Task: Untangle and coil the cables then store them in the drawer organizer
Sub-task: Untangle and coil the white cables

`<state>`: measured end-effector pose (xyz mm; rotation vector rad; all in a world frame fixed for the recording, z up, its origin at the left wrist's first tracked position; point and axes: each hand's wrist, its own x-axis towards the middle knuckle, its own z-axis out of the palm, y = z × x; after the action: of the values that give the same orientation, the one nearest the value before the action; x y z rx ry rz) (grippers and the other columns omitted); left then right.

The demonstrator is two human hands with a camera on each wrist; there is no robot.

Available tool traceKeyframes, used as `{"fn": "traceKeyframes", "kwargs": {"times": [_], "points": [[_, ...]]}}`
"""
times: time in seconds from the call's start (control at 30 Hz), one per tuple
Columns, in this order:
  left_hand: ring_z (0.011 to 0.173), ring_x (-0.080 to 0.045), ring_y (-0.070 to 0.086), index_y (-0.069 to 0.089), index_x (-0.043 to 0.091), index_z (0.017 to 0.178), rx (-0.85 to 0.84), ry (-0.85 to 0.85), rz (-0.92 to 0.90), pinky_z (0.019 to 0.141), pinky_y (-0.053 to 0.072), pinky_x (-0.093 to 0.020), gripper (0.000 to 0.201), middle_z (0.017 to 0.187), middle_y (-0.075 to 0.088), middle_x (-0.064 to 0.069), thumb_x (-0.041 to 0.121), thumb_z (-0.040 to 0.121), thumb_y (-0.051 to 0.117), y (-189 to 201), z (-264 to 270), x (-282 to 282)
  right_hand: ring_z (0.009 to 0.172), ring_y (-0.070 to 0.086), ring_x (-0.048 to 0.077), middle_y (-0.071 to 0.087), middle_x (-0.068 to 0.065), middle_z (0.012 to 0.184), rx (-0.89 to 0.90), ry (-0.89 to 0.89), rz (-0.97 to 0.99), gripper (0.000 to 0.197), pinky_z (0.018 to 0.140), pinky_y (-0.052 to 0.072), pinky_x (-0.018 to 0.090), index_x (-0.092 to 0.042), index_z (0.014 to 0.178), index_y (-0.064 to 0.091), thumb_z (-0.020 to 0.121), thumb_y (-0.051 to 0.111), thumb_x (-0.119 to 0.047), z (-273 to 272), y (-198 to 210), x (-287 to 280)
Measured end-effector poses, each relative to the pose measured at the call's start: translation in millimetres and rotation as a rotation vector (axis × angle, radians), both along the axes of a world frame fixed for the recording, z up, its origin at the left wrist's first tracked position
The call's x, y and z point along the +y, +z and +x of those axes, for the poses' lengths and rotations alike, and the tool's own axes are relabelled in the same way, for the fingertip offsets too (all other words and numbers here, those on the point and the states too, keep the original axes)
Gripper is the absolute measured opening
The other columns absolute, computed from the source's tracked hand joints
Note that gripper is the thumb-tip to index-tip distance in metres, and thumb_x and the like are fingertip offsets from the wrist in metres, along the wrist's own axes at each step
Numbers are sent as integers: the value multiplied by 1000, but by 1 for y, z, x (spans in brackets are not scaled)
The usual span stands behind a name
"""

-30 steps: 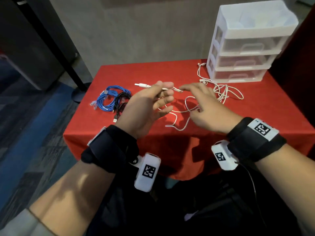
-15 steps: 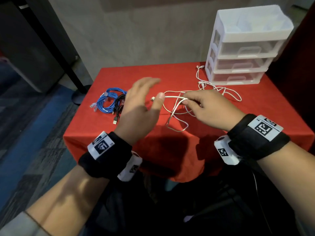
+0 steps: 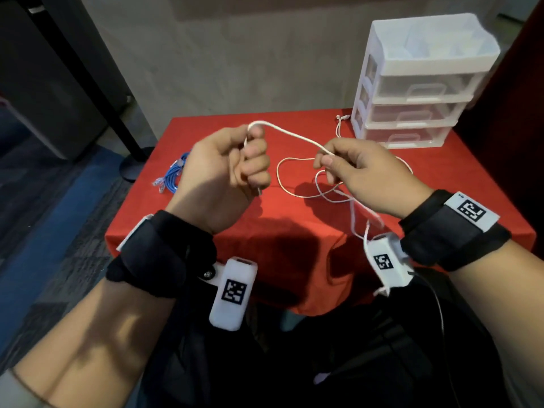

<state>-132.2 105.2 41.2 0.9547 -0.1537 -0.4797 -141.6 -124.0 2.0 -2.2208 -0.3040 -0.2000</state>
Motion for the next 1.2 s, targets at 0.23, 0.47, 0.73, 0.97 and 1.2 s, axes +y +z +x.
{"fn": "traceKeyframes", "kwargs": {"times": [0.23, 0.47, 0.73, 0.97, 1.2], "points": [[129, -16, 60, 47, 19, 84, -187, 250, -42, 110, 46, -47, 28, 138, 63, -8, 21, 109, 35, 1, 5, -13, 53, 50, 5, 58, -10, 59, 140, 184, -58, 17, 57, 43, 28, -22, 101, 64, 107, 49, -29, -20, -7, 34], [108, -12, 68, 51, 20, 100, -982, 315, 1095, 91, 53, -41, 23, 133, 63, 15, 35, 107, 36, -30, 7, -1, 69, 57, 4, 66, -15, 75, 31, 203, -144, 16, 69, 44, 27, -29, 92, 73, 101, 60, -26, -29, 31, 29], [62, -14, 47, 69, 12, 105, -446, -118, 588, 57, 32, -26, 29, 89, 74, -3, 18, 102, 41, -18, -14, -7, 55, 53, 19, 70, 5, 88, -5, 140, 180, 15, 54, 45, 30, -25, 111, 71, 96, 71, -22, -25, 39, 20], [88, -12, 60, 61, 4, 130, -373, -344, 381, 77, 52, -28, 34, 103, 70, -1, 15, 100, 50, -22, -21, 7, 51, 36, 25, 56, 33, 80, 146, 265, 338, 11, 47, 33, 31, -11, 96, 71, 98, 66, -20, -25, 39, 11], [78, -15, 57, 72, 11, 106, -416, -79, 500, 74, 54, -30, 17, 89, 63, -6, 17, 99, 58, -20, -20, -6, 54, 35, 23, 58, -5, 65, 149, 206, 372, 11, 46, 29, 26, -10, 94, 63, 103, 59, -16, -24, 35, 22]]}}
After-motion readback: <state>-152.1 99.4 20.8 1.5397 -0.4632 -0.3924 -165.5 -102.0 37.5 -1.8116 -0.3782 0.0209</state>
